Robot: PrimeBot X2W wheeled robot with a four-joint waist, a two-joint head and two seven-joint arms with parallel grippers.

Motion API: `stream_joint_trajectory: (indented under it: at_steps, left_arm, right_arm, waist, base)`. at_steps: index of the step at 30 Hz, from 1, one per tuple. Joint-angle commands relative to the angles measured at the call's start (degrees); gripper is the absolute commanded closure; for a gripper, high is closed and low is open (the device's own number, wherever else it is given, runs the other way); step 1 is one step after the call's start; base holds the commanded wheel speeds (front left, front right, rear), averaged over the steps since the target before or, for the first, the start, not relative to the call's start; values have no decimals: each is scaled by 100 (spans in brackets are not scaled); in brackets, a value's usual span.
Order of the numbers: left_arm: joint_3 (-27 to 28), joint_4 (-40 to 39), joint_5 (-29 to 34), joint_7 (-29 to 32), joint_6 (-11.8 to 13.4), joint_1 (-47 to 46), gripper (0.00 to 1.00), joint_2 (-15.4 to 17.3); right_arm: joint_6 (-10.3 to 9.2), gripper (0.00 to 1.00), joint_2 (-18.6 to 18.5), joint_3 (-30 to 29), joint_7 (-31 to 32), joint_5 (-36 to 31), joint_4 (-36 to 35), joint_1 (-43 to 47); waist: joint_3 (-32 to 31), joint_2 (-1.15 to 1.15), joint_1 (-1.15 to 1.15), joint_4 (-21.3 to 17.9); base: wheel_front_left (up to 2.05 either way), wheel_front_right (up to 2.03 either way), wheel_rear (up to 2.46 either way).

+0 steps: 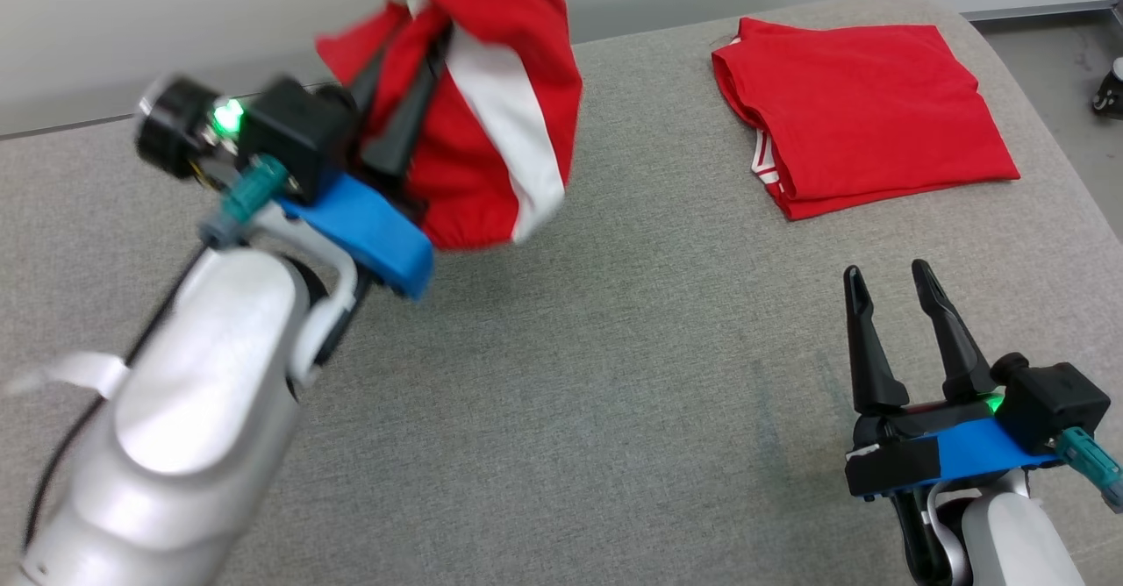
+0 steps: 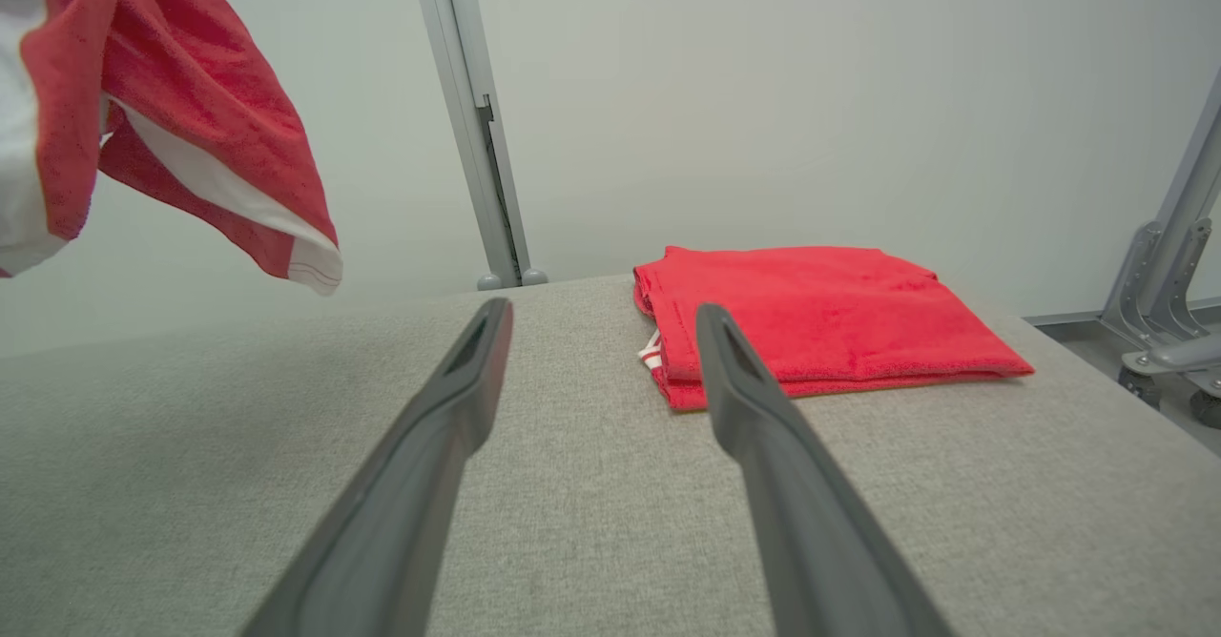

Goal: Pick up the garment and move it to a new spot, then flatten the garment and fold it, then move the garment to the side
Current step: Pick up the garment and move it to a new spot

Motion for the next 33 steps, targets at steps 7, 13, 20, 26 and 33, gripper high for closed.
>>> stream_joint_trajectory:
  at_steps: [7, 13, 20, 26, 33]
  left_arm:
    - [-407, 278, -144, -202, 37, 948, 100, -306]
    - [-872, 714, -148, -348, -25, 1508, 100, -566]
    - [-1072, 958, -75, -703, -13, 1489, 0, -766]
    - [-807, 746, -10, -1018, 271, 1423, 0, -649]
    - [-218, 427, -109, -1139, 663, 1769, 0, -314]
  right_arm:
    - [1, 0, 0, -39, -49, -60, 78, -54]
    - [1, 0, -2, -52, -10, -98, 85, -9]
    - [1, 0, -3, -23, 6, -102, 149, 24]
    - [1, 0, -2, -88, -3, -107, 229, 91]
    - [1, 0, -3, -152, 14, -119, 252, 182]
  waist:
    - [-15, 0, 1, 144]
    - [-47, 0, 1, 325]
    - [-147, 0, 1, 507]
    - [-291, 0, 1, 688]
    - [-466, 0, 1, 982]
  base:
    - [0, 0, 0]
    - [0, 0, 0]
    - [0, 0, 0]
    - [0, 0, 0]
    - [0, 0, 0]
